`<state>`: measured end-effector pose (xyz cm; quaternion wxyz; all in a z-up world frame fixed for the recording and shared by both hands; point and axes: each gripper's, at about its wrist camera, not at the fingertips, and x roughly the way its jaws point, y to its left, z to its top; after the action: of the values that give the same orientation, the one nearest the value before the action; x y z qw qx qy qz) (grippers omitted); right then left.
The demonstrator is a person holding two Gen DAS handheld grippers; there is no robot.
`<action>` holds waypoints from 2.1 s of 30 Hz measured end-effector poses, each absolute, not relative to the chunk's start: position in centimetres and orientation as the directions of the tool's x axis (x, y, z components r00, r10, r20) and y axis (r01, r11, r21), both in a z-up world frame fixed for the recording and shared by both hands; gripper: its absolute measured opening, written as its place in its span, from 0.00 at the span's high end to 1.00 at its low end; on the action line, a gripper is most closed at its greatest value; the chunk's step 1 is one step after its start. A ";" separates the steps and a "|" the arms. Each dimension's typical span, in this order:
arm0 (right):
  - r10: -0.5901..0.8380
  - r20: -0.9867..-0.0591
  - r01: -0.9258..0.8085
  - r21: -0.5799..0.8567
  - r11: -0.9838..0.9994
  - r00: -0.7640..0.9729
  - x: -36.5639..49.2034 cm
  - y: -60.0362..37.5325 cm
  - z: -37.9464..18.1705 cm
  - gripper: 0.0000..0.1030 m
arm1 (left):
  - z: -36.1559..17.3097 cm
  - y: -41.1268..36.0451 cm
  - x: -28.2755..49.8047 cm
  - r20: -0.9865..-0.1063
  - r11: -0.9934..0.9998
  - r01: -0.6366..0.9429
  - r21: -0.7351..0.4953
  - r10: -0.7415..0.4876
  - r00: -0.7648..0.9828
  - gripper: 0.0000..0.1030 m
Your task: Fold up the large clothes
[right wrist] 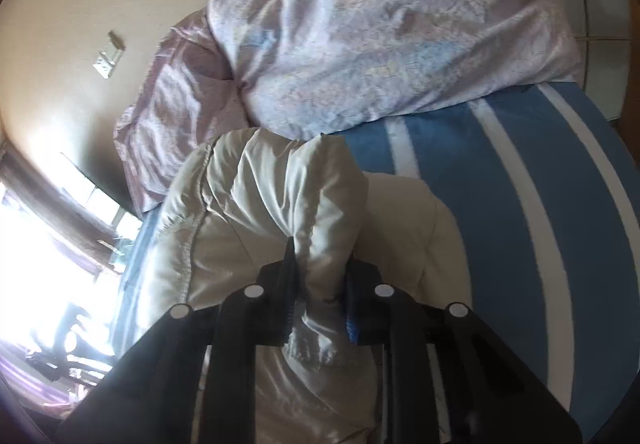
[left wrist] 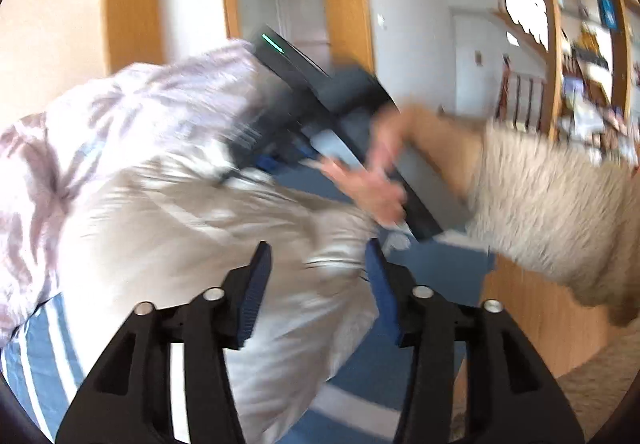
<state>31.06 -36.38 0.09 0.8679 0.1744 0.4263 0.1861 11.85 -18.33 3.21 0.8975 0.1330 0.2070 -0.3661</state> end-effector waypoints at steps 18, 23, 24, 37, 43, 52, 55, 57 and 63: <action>0.148 -0.550 -0.116 0.094 0.989 0.822 26.6 -32.6 4.4 0.50 | 2.8 -8.8 28.2 -0.560 0.936 0.305 -0.179 -0.351 0.750 0.36; 0.182 -0.549 -0.216 0.003 0.976 0.816 27.3 -29.7 3.5 0.53 | 2.3 -10.9 28.1 -0.574 0.945 0.308 -0.110 -0.314 0.756 0.36; 0.186 -0.555 -0.223 0.000 0.975 0.811 27.4 -29.4 3.2 0.53 | 2.2 -11.3 28.1 -0.577 0.945 0.312 -0.103 -0.312 0.755 0.36; 0.220 -0.659 -0.156 0.156 0.975 0.720 31.1 -32.5 -2.7 0.46 | 1.1 -11.3 28.8 -0.633 0.968 0.247 -0.045 -0.219 0.742 0.23; 0.204 -0.651 -0.148 0.140 0.979 0.732 30.9 -32.3 -4.0 0.46 | -0.6 -12.9 29.2 -0.649 0.973 0.229 0.030 -0.155 0.744 0.18; 0.213 -0.649 -0.133 0.170 0.976 0.731 31.6 -32.6 -5.9 0.45 | -2.5 -13.8 30.1 -0.661 0.977 0.208 0.048 -0.125 0.740 0.14; 0.214 -0.651 -0.128 0.176 0.976 0.728 31.9 -32.6 -6.3 0.45 | -3.2 -13.9 30.4 -0.659 0.979 0.200 0.045 -0.121 0.742 0.13; 0.221 -0.655 -0.128 0.187 0.974 0.723 32.1 -32.6 -6.7 0.45 | -3.5 -13.8 30.6 -0.662 0.980 0.196 0.041 -0.120 0.739 0.11; 0.241 -0.663 -0.129 0.213 0.968 0.708 32.7 -32.8 -7.4 0.45 | -4.4 -13.8 31.0 -0.664 0.982 0.185 0.032 -0.117 0.738 0.09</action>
<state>32.73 -32.83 -7.40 0.9212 0.0755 0.3684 0.1005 31.04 -13.80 -4.38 0.9311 0.0477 0.3525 -0.0811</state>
